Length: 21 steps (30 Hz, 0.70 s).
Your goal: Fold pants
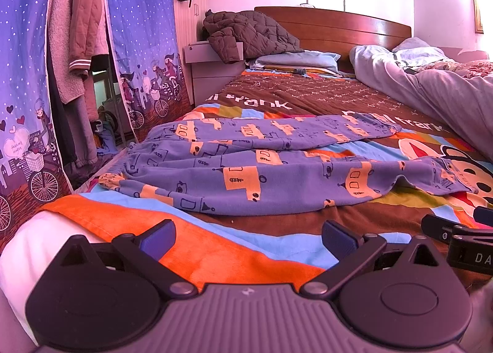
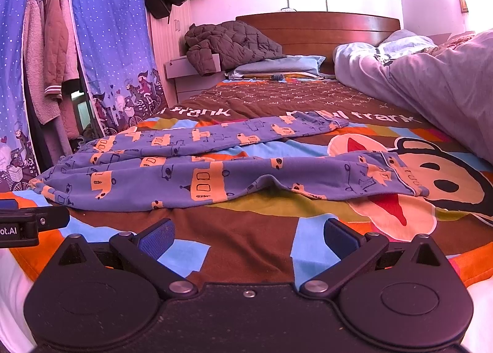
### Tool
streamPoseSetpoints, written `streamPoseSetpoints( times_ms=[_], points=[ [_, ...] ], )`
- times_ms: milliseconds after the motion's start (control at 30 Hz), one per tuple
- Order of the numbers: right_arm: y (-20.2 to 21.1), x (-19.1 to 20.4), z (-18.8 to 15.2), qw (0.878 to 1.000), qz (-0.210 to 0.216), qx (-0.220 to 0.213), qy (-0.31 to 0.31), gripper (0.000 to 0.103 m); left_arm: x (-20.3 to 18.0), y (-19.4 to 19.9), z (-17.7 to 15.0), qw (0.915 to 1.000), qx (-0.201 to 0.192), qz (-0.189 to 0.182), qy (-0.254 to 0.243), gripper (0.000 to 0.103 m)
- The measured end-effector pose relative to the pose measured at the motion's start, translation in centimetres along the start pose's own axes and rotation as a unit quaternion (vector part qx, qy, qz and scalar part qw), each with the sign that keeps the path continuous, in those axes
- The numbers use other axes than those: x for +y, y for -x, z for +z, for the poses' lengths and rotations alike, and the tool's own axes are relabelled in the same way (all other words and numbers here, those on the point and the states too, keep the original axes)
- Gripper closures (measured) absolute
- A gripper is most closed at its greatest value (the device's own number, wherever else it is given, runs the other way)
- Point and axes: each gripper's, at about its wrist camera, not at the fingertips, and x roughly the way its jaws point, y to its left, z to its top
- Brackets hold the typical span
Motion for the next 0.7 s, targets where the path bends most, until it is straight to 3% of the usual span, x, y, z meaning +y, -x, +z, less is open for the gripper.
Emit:
streamPoseSetpoints(
  times_ms=[500, 700],
  points=[
    [-0.1, -0.1, -0.2, 1.000, -0.001, 0.002, -0.001, 0.001, -0.1, -0.1, -0.1, 1.0000, 0.003, 0.000, -0.001, 0.000],
    [0.0, -1.3, 0.8, 1.000, 0.011, 0.025, -0.012, 0.001, 0.2, -1.0, 1.3, 0.9998, 0.015, 0.010, -0.009, 0.000]
  ],
)
